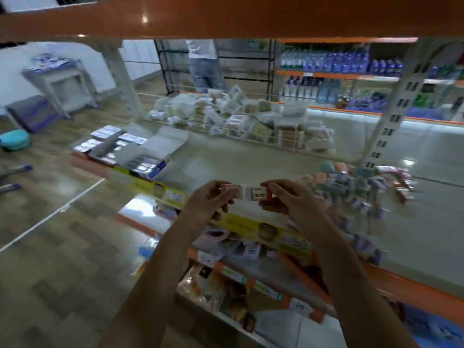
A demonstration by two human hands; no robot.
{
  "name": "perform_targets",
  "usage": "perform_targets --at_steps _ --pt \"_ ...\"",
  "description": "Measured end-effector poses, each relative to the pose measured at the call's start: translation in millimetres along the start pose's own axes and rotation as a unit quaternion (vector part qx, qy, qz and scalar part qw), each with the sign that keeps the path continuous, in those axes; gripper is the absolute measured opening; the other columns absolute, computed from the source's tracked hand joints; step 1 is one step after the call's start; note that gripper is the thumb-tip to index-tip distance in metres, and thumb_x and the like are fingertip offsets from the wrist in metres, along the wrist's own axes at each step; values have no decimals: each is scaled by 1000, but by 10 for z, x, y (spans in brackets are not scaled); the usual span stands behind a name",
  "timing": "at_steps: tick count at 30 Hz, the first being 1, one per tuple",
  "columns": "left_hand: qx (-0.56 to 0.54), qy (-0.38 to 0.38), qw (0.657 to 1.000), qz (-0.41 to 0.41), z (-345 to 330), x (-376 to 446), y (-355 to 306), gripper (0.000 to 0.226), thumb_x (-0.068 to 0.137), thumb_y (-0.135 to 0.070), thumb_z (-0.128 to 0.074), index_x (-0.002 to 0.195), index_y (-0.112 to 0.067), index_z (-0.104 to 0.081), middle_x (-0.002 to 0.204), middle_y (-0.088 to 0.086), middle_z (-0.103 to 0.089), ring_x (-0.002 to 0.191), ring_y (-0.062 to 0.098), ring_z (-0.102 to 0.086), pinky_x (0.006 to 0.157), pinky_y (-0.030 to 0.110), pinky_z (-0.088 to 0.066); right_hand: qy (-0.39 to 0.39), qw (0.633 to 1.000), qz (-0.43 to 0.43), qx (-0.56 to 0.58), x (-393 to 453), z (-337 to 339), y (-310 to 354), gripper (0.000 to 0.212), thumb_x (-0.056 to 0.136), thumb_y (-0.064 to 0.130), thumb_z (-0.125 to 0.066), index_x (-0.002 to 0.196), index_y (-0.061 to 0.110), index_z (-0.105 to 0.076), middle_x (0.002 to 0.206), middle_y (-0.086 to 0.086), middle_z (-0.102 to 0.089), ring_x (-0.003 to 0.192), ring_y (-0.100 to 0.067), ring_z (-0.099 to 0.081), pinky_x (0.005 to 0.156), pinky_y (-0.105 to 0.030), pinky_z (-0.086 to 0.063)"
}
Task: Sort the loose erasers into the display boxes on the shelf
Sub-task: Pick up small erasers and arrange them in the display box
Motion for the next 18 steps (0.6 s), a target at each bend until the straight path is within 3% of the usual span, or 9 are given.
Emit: perform_targets --at_steps 5,11,15,18 --pt "33 -24 999 14 1011 -167 -32 16 85 -15 -66 99 -7 -63 77 7 -62 55 6 -55 45 18 -40 41 998 -15 55 182 -916 -230 16 89 -1 -51 93 6 -65 76 -8 -68 63 -13 -67 62 -19 -56" --pt "47 -2 999 12 2002 -225 -14 8 87 -17 -63 95 -19 -64 75 -11 -66 66 -2 -58 52 15 -42 105 994 -22 35 401 -1788 -458 30 80 -11 -56 101 10 -63 79 -2 -71 73 -13 -69 65 -19 -55" --pt "11 20 999 27 2436 -171 36 8 91 -18 -59 98 -19 -61 91 3 -72 85 15 -68 53 18 -48 98 995 -21 -14 585 -2168 -572 31 80 -9 -60 99 14 -65 86 -4 -73 81 -18 -70 72 -28 -58" --pt "-47 46 996 58 2667 -38 96 9 94 -16 -53 102 -16 -57 91 6 -70 87 26 -70 54 22 -51 95 994 -19 -42 796 -2377 -643 32 79 -7 -62 101 16 -65 95 -8 -71 89 -20 -69 78 -30 -57"
Point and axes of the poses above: each hand's wrist, its own x-axis towards the middle knuckle, its own z-axis out of the back of the hand, y = z × x, the point moved 1 cm from there along x, towards the middle knuckle
